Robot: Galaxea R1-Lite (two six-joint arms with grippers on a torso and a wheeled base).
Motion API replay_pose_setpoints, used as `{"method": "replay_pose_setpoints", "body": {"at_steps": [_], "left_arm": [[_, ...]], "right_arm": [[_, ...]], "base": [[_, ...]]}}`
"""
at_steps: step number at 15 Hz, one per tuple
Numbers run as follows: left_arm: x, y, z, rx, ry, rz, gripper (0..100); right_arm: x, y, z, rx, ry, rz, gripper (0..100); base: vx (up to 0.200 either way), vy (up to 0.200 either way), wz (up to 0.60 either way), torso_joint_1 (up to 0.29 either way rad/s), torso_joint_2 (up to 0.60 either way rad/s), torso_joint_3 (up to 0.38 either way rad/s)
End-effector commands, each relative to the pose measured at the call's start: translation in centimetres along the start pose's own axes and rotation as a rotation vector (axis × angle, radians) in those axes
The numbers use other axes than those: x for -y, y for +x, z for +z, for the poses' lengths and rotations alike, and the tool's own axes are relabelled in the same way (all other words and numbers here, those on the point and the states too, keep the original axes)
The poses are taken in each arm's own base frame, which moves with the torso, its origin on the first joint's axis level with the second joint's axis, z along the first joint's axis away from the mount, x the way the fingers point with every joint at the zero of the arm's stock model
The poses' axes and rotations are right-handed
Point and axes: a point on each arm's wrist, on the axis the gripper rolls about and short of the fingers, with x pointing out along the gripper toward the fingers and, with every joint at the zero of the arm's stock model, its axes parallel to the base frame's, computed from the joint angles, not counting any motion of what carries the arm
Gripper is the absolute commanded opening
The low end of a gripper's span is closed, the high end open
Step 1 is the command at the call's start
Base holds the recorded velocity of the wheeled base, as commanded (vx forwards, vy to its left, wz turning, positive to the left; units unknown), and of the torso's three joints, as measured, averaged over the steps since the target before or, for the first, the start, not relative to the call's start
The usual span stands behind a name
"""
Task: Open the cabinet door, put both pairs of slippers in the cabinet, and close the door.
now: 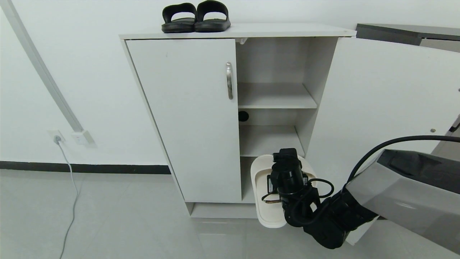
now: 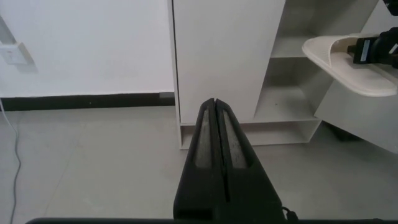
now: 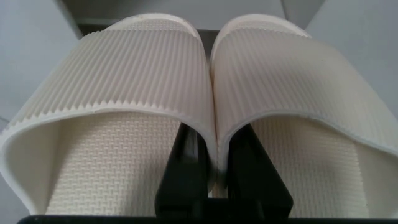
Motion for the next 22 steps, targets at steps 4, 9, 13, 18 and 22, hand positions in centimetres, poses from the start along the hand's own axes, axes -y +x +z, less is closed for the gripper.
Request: {"method": "replay_pose_setpoints", "body": {"at_steps": [4,9,13,18,22], "left_arm": [[0.0,0.0,0.0,-0.002,0.0,-0.001,0],[0.0,0.0,0.0,-0.002,0.0,-0.001,0],[0.0,0.0,0.0,-0.002,0.0,-0.001,0],[0.0,0.0,0.0,-0.002,-0.004,-0.001,0],[0.0,0.0,0.0,-0.002,-0.005,-0.001,0]], "right_arm": [[-0.4,2.0,-1.1,-0.008,-0.003,-0.011,0],[-0.4,2.4,-1.0,-0.004,0.003,-0.015,0],[-0.4,2.7,-1.2,0.021,0.029,-0.003,0],[-0.2,3.0,-0.7,0.192,0.031,0.014,0],[0.1,3.0,-0.6,0.205,0.018,0.005,0]], "base": [[0.0,0.0,0.0,0.0,0.0,0.0],[0.0,0.0,0.0,0.004,0.0,-0.164],[0.0,0.0,0.0,0.002,0.0,-0.19],[0.0,0.0,0.0,0.003,0.0,-0.06],[0.0,0.0,0.0,0.0,0.0,0.0]]}}
